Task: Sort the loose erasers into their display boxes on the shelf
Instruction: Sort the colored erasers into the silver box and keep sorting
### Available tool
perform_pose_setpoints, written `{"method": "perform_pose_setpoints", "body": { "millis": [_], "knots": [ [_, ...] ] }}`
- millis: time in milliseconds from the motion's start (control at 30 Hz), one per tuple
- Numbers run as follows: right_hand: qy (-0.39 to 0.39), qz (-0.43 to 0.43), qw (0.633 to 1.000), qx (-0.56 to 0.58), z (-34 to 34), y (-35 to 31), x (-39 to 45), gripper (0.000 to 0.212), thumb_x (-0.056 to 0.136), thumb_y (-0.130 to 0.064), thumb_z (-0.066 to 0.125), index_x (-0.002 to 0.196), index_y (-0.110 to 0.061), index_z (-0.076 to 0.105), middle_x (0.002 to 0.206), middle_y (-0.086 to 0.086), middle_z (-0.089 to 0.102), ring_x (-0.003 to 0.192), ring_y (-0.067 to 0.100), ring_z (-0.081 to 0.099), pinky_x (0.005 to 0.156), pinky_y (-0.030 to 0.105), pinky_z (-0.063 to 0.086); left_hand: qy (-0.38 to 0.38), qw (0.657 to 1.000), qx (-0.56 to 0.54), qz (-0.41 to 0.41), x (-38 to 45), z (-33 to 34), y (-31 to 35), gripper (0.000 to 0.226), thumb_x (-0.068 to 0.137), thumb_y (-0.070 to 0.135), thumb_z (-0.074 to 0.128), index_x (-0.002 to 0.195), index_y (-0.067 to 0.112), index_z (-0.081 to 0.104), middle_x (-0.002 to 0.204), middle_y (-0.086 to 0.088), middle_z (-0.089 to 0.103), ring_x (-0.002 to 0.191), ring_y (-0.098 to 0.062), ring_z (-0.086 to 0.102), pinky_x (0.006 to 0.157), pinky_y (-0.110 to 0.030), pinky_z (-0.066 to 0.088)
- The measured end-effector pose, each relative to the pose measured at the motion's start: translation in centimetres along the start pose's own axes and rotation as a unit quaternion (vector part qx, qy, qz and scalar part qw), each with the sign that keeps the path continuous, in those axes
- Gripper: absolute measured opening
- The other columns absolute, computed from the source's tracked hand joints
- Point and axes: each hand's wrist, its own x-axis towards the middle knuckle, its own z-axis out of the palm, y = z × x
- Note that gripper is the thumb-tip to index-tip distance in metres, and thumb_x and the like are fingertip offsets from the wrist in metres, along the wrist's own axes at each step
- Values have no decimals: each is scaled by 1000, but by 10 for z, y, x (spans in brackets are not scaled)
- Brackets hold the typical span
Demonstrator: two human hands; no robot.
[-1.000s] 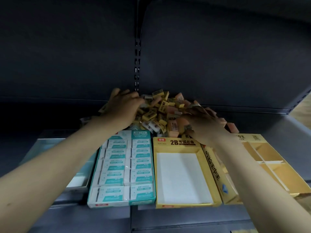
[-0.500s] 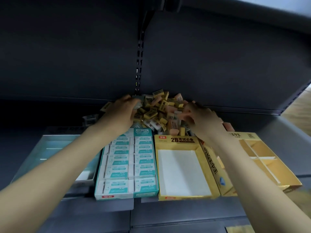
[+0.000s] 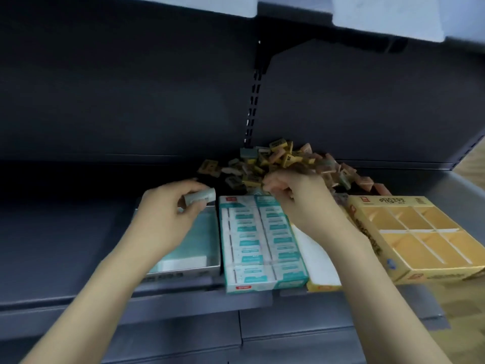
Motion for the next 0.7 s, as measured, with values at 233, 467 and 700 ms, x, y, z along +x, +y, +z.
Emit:
{"method": "perform_pose_setpoints", "body": {
  "millis": [233, 467, 700],
  "knots": [
    [3, 112, 979, 172, 32, -48, -29, 21, 89, -10, 61, 97, -29, 65, 92, -17, 65, 79, -3, 60, 65, 8, 45, 24, 996, -60, -57, -38, -33, -38, 44, 85, -7, 56, 80, 35, 69, 100, 17, 64, 80, 0, 58, 63, 0, 38],
    [-11, 185, 936, 298, 56, -60, -43, 30, 87, -8, 63, 99, -34, 60, 95, -7, 66, 86, 5, 63, 80, 27, 53, 74, 980, -151, -109, -56, -43, -51, 44, 88, 0, 55, 85, 41, 68, 66, 16, 63, 39, -3, 38, 42, -7, 31],
    [-21, 187, 932, 309, 68, -74, -45, 19, 84, -11, 66, 86, -30, 64, 85, -12, 68, 65, 5, 57, 61, 18, 42, 93, 980, -139, -111, -58, -43, -63, 35, 88, 5, 60, 106, 34, 65, 101, 5, 55, 72, -6, 51, 63, 2, 37]
  ]
}}
